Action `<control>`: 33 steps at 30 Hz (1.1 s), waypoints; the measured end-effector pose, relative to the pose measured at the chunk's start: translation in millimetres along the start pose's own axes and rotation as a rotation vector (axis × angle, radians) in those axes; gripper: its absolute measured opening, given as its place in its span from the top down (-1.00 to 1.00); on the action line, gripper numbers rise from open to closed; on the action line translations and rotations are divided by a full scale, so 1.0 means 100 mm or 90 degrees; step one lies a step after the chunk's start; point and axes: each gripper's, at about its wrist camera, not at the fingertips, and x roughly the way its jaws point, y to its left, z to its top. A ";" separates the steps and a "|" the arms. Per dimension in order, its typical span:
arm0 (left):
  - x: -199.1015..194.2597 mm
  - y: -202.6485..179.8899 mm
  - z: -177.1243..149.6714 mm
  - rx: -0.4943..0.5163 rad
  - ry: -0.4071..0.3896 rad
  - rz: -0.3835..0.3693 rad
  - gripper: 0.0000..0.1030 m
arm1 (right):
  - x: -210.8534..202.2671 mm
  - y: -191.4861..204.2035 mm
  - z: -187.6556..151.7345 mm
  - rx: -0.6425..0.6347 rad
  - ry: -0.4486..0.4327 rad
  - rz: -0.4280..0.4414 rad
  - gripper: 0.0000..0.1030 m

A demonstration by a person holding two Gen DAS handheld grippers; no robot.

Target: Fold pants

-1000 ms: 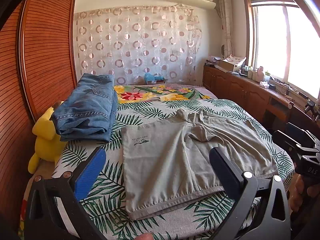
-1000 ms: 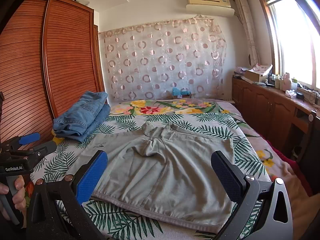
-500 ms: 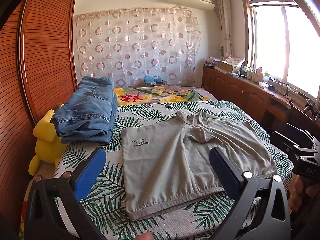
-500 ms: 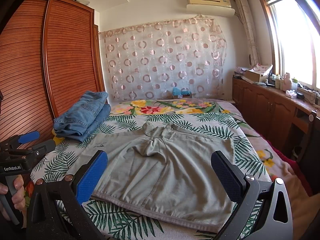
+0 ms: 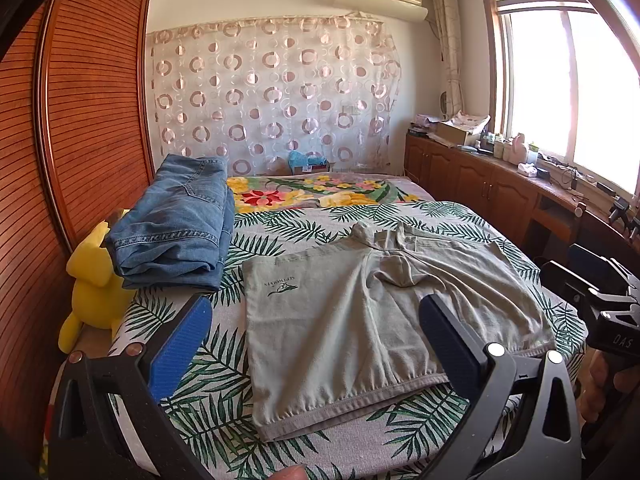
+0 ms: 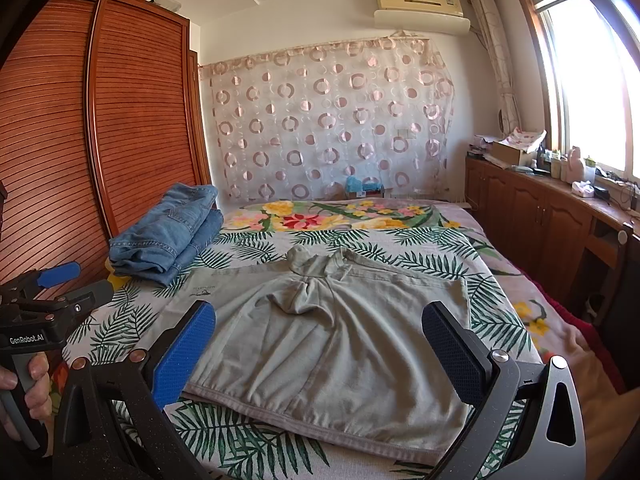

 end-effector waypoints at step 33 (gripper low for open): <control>-0.02 -0.02 0.00 0.003 -0.001 0.000 -1.00 | 0.00 0.00 0.00 0.000 0.000 0.001 -1.00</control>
